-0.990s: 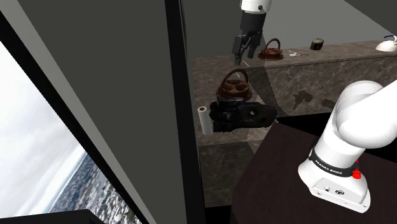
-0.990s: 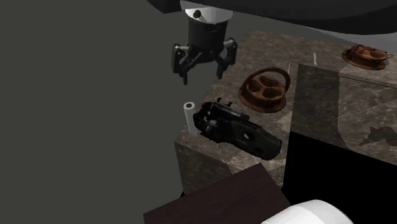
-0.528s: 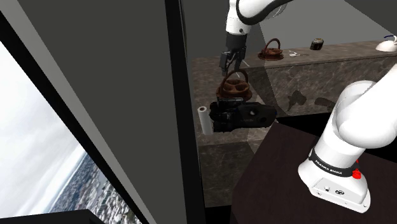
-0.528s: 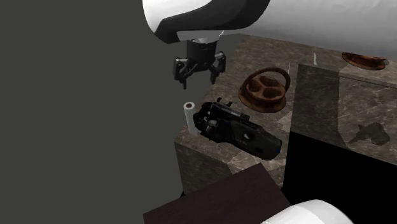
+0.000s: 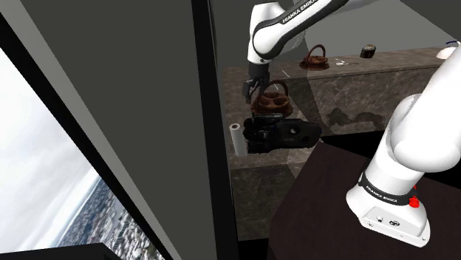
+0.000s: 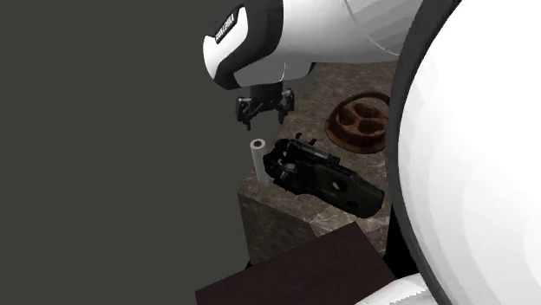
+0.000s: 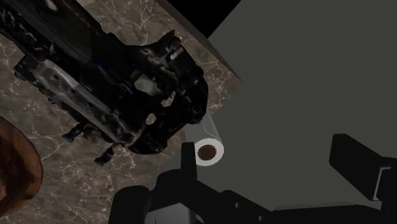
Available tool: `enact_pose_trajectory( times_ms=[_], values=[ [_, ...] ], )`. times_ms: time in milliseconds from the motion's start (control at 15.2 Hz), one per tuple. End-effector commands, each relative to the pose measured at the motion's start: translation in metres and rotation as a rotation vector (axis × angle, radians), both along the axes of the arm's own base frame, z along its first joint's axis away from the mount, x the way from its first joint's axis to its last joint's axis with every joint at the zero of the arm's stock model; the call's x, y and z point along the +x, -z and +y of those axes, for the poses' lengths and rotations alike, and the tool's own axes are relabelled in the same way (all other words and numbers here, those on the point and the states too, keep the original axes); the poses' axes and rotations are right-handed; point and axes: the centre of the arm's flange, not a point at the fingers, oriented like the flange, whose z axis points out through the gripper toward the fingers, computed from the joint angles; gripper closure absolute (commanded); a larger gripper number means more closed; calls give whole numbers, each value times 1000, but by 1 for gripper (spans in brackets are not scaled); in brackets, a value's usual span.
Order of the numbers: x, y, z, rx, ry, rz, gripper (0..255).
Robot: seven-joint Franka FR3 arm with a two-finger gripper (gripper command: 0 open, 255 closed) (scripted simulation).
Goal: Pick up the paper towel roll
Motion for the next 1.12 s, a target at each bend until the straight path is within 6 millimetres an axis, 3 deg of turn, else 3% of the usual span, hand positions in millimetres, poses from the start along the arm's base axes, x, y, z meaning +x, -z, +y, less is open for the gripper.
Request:
enact_pose_trajectory(
  times_ms=[0,1056],
  values=[
    [16,21,-3,-1,-4,0,0],
    [150,185,-23,-8,-37,11,0]
  ],
)
